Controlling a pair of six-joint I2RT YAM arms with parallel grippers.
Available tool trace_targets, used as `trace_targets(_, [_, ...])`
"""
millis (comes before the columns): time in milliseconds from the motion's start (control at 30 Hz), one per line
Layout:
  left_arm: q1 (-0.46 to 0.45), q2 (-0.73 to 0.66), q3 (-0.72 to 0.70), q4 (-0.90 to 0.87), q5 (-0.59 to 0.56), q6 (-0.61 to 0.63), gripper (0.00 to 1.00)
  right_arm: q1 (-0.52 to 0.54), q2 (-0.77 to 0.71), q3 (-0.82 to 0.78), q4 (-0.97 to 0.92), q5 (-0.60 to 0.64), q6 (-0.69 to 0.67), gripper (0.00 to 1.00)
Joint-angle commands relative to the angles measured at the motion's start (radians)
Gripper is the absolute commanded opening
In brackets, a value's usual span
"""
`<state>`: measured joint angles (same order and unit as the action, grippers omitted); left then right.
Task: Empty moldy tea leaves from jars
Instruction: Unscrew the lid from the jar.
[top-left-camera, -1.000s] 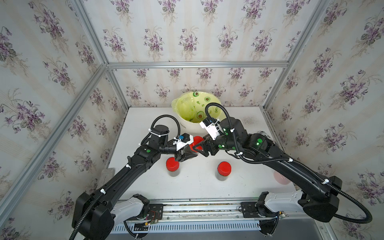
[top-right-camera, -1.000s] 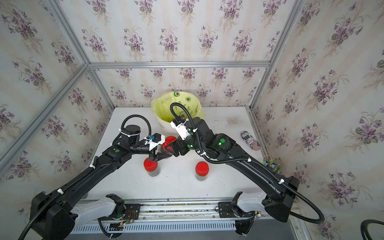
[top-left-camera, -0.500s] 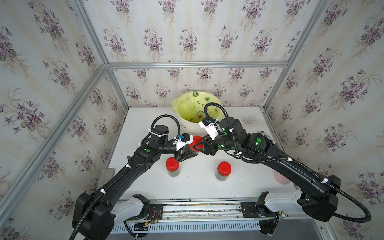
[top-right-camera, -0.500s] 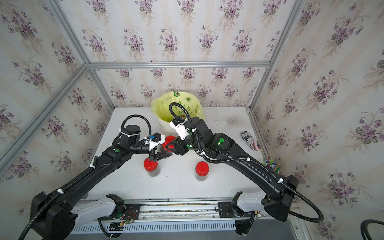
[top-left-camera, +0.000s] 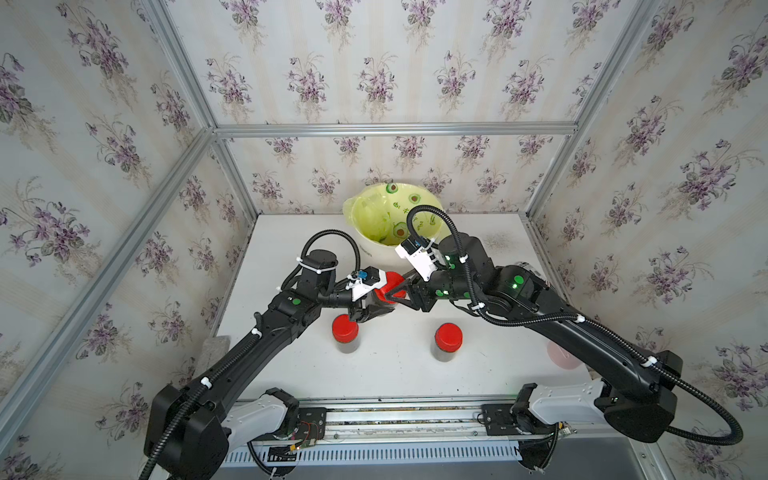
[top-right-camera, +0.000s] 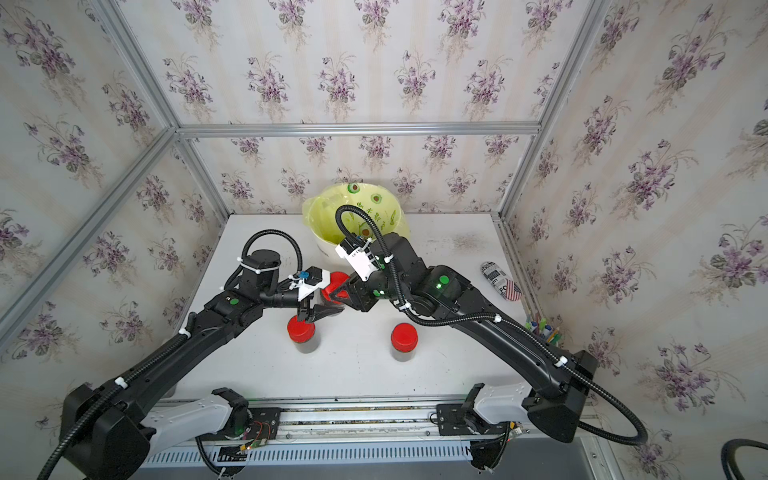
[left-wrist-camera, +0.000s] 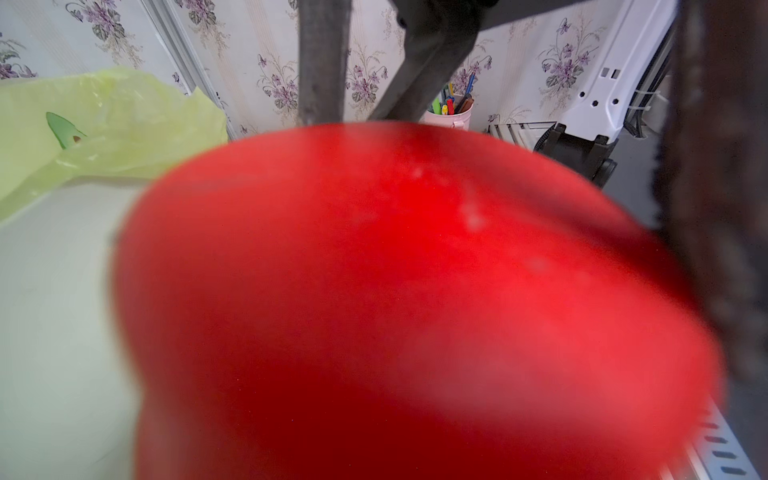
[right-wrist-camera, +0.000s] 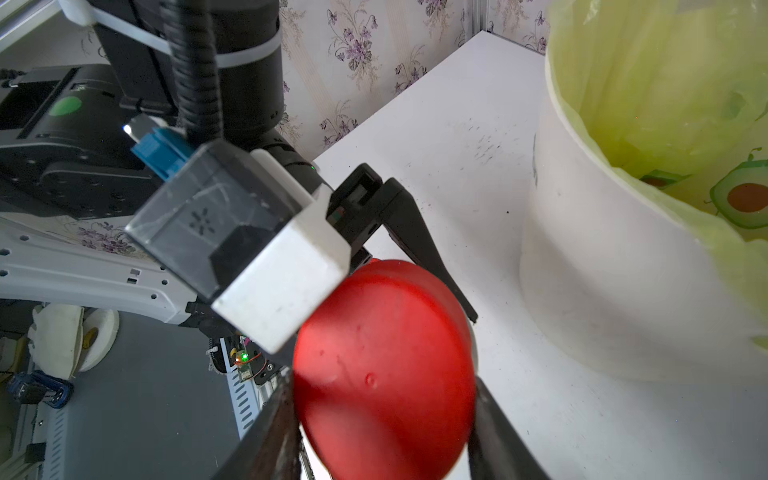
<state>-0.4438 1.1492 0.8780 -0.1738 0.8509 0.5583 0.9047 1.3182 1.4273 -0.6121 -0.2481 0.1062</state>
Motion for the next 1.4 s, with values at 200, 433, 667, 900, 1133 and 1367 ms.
trace_targets(200, [-0.004, -0.008, 0.000, 0.012, 0.035, -0.009, 0.52, 0.001, 0.009, 0.003, 0.026, 0.058, -0.036, 0.66])
trace_targets(433, [-0.004, -0.007, 0.001, 0.011, 0.037, -0.010, 0.51, 0.005, 0.001, 0.006, 0.038, 0.055, -0.025, 0.77])
trace_targets(667, [-0.004, -0.007, 0.003, 0.010, 0.038, -0.011, 0.51, 0.019, 0.013, 0.023, 0.026, 0.107, -0.008, 0.76])
trace_targets(900, [-0.004, -0.002, 0.011, 0.006, 0.038, -0.011, 0.51, 0.040, 0.024, 0.024, 0.007, 0.168, 0.001, 0.74])
trace_targets(1133, [-0.004, -0.003, 0.011, 0.003, 0.037, -0.009, 0.51, 0.046, 0.035, 0.031, -0.014, 0.204, 0.011, 0.67])
trace_targets(1367, [-0.003, -0.003, 0.012, 0.003, 0.037, -0.008, 0.51, 0.049, 0.035, 0.033, -0.022, 0.218, 0.008, 0.52])
